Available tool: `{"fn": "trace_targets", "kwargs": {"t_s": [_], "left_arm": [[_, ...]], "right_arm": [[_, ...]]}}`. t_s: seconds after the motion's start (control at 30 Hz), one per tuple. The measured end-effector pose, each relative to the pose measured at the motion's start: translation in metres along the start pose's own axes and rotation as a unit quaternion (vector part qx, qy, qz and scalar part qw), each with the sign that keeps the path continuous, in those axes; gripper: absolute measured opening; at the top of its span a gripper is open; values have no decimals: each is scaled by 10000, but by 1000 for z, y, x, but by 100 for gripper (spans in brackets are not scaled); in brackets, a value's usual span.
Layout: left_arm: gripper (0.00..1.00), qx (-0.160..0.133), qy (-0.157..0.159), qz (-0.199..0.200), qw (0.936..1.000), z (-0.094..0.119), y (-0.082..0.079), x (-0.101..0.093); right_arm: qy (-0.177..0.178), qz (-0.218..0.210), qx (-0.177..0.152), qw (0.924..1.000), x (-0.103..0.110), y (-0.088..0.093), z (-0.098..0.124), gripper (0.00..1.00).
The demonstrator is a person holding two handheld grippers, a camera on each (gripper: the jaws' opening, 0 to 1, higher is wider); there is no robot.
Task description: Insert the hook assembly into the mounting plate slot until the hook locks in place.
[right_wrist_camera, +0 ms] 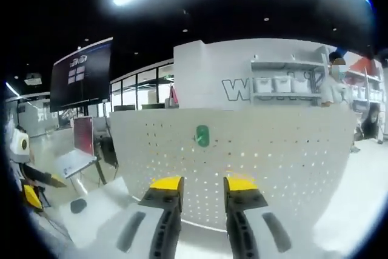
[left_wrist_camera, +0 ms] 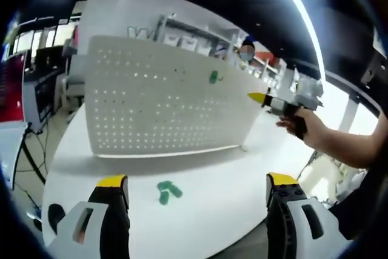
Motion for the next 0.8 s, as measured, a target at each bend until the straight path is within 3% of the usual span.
{"fn": "trace_targets", "kwargs": {"t_s": [0.17, 0.3, 0.67, 0.8], "left_arm": [[98, 129, -102, 4, 9999, 3, 7, 3], [98, 200, -155, 35, 9997, 7, 13, 3], [99, 333, -235, 84, 9991, 11, 23, 2], [98, 357, -312, 120, 9988, 13, 27, 8]], "right_arm": [[-166, 9, 323, 9993, 11, 26, 19, 27], [-61, -324, 557, 9979, 12, 48, 36, 28], [-230, -607, 1124, 9915, 25, 88, 67, 30], [-350, -428, 1281, 9902, 33, 99, 76, 30]]}}
Point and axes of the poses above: the point that each gripper's makers call its tool centre point, and the gripper's own axes: z roughly backward along the fingers, x roughly to its left, y roughly out of its underside, the point moved 6 cm from there along z, roughly backward along the fingers, and after that the axes turned 11 degrees about z, right-handed, at the moved point
